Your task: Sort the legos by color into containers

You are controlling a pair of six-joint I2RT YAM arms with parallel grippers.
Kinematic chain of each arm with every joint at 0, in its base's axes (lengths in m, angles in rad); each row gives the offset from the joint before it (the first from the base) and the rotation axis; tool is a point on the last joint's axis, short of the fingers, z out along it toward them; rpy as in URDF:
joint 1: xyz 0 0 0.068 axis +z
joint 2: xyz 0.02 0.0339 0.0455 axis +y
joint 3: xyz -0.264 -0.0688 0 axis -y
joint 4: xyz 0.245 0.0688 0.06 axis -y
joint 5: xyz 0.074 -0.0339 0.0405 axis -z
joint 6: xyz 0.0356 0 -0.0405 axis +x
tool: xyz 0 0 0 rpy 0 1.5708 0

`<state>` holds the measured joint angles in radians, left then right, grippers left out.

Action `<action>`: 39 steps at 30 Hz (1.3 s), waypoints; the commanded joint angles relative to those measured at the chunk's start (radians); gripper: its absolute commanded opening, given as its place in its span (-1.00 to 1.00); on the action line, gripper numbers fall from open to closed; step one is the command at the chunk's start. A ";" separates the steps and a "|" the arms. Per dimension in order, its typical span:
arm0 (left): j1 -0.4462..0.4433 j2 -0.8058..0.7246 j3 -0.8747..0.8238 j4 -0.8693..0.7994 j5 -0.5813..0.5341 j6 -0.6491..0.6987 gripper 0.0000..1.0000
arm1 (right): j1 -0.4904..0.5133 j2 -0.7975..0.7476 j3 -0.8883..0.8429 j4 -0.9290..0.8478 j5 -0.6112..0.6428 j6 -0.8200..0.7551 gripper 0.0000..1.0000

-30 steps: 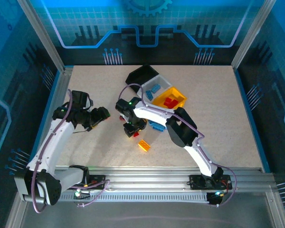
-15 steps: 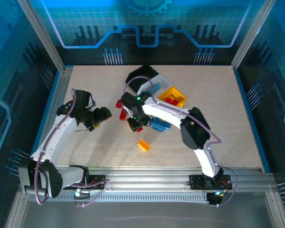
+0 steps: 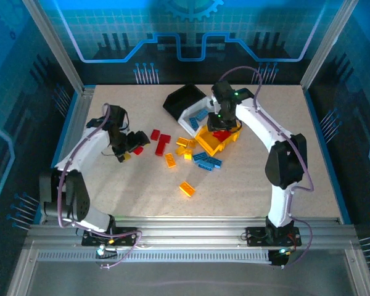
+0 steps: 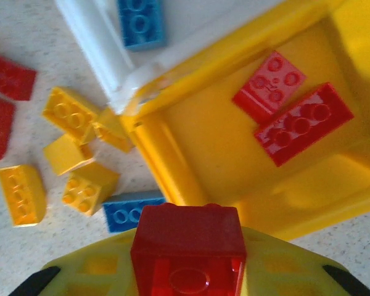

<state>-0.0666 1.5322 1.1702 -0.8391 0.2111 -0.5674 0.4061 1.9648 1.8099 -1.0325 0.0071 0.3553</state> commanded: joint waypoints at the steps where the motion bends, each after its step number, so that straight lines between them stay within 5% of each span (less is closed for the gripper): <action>1: 0.014 0.073 0.082 -0.060 -0.046 0.070 0.78 | -0.026 0.066 0.005 0.000 -0.031 -0.026 -0.32; 7: 0.017 0.219 0.215 -0.112 -0.095 0.176 0.83 | -0.041 0.147 0.044 -0.011 -0.051 -0.047 -0.21; 16: 0.010 0.390 0.392 -0.185 -0.241 0.423 0.72 | -0.041 0.106 0.048 -0.031 -0.061 -0.037 0.32; 23: -0.004 0.460 0.399 -0.160 -0.266 0.568 0.65 | -0.035 0.035 0.008 -0.031 -0.088 -0.003 0.37; 39: -0.051 0.558 0.342 -0.072 -0.238 0.577 0.55 | 0.003 -0.009 0.016 -0.071 -0.055 0.020 0.37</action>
<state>-0.1200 2.0628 1.5303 -0.9230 -0.0299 0.0021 0.3920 2.0064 1.8256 -1.0672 -0.0593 0.3592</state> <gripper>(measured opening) 0.775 0.688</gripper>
